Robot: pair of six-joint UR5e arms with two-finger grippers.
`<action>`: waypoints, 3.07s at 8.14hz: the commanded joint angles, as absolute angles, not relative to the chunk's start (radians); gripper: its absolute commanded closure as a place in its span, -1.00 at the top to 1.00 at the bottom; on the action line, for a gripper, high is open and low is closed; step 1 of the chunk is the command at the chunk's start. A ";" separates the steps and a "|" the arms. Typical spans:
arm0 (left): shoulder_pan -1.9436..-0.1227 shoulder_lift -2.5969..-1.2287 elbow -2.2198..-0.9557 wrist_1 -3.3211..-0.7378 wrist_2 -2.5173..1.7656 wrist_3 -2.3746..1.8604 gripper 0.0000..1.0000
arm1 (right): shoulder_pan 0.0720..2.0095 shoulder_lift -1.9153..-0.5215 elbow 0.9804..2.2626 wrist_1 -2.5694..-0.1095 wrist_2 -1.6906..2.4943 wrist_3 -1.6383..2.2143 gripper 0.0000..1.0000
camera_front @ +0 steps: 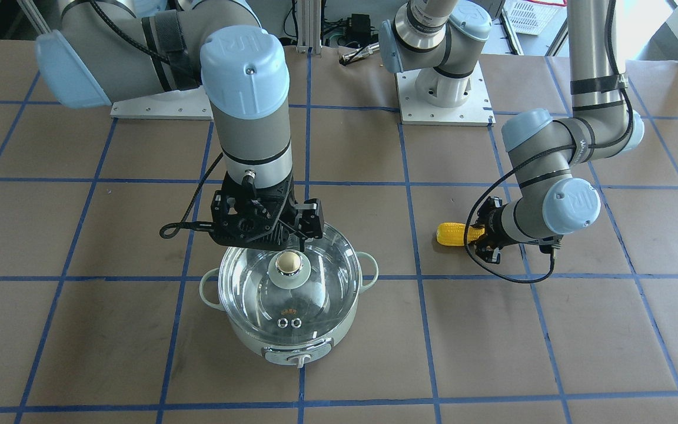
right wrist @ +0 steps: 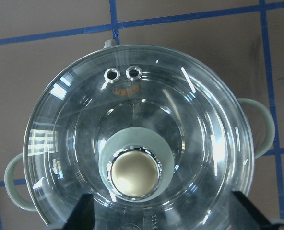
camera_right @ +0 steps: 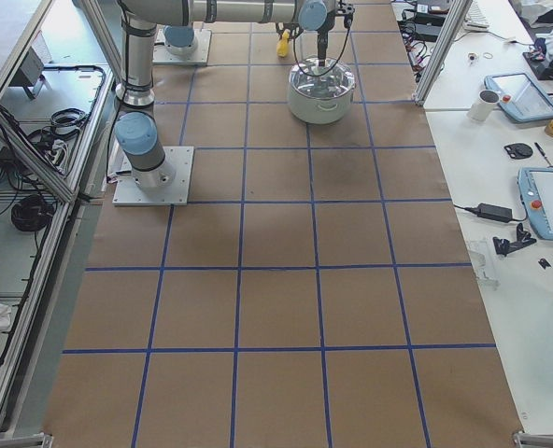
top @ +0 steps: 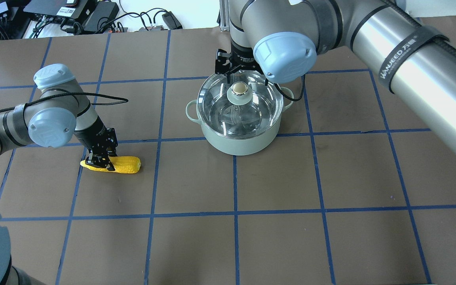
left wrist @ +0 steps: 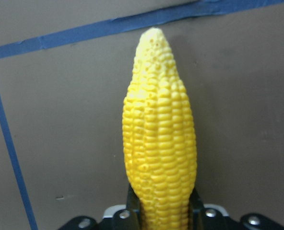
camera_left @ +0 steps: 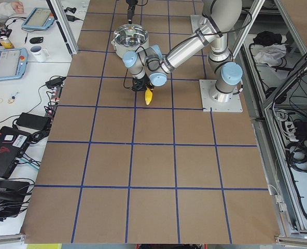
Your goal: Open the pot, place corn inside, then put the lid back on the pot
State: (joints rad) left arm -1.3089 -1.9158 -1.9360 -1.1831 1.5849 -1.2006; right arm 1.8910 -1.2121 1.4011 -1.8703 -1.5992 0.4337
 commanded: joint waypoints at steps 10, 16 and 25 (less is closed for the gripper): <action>-1.308 -1.784 -1.789 -1.354 1.621 -1.245 -1.00 | 1.928 -1.129 1.425 -2.005 -1.646 0.479 0.68; -1.321 -1.740 -1.778 -1.376 1.549 -1.269 -1.00 | 1.928 -1.129 1.425 -2.005 -1.646 0.482 -0.36; -1.570 -1.807 -1.493 -1.397 1.454 -1.520 -1.00 | 1.688 -1.510 1.416 -1.633 -1.602 0.231 -0.42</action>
State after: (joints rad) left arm -1.4949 -1.7672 -1.5767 -1.3992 1.4625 -1.4077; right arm 1.7725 -1.4067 1.4156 -1.7504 -1.6099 0.3260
